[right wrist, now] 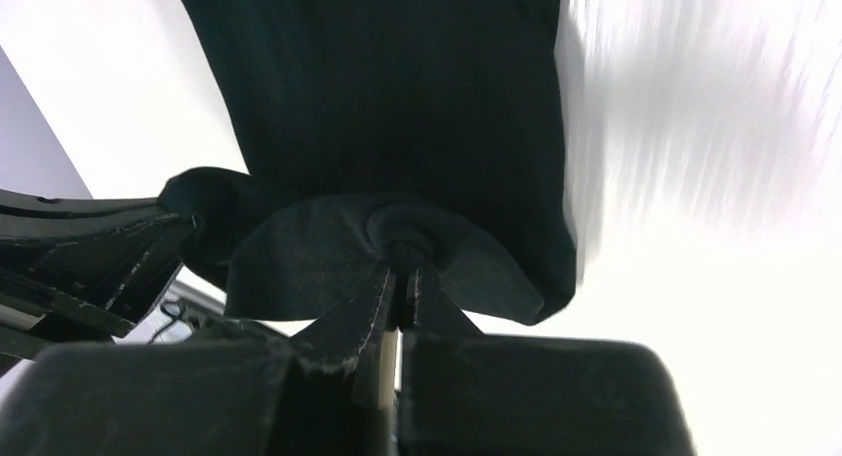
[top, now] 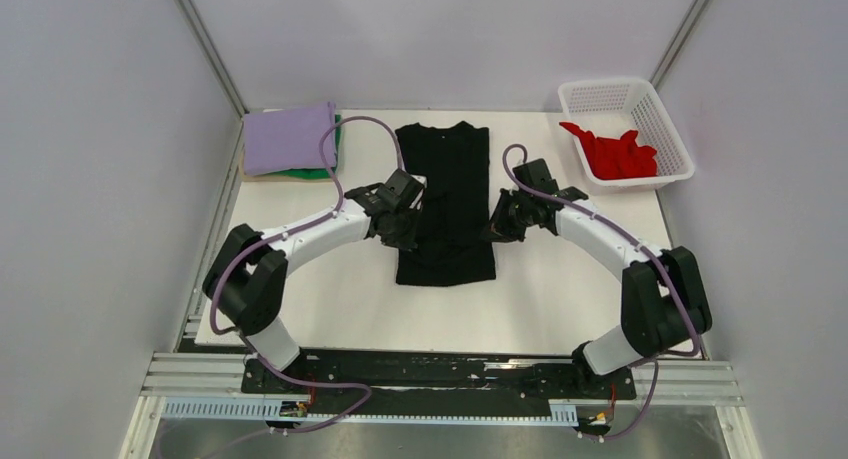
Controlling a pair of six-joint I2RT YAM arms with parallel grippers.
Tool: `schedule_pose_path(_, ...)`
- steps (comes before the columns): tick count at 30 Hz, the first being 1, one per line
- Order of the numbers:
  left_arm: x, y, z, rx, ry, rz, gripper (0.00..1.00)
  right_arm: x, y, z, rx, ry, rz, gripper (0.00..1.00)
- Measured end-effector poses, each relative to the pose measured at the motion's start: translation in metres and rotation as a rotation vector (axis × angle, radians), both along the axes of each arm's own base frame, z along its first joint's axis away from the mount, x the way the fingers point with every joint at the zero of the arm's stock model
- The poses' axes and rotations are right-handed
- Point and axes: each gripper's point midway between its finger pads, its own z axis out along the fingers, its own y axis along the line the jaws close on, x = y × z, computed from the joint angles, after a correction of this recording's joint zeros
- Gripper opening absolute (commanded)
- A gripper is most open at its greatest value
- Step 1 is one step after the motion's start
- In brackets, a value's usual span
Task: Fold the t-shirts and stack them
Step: Fold the folded rectangular tshirt in 1/3 of the way
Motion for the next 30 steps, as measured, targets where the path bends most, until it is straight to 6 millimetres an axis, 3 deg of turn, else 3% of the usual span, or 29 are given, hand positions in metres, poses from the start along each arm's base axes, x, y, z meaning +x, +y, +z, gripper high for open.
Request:
schedule_pose_path(6,0.042,0.012,-0.004,0.022,-0.017,0.050,0.00,0.052,-0.009,0.003,-0.024,-0.049,-0.034,0.00)
schedule_pose_path(14,0.093,0.019,-0.003,0.018,-0.052,0.084,0.00,0.097,-0.015,0.003,-0.037,-0.091,-0.041,0.00)
schedule_pose_path(21,0.125,0.020,-0.012,0.007,-0.051,0.091,0.02,0.122,-0.019,-0.008,-0.050,-0.093,-0.043,0.00)
schedule_pose_path(30,0.150,0.017,-0.023,0.002,-0.055,0.091,0.09,0.149,-0.022,-0.028,-0.055,-0.074,-0.048,0.00)
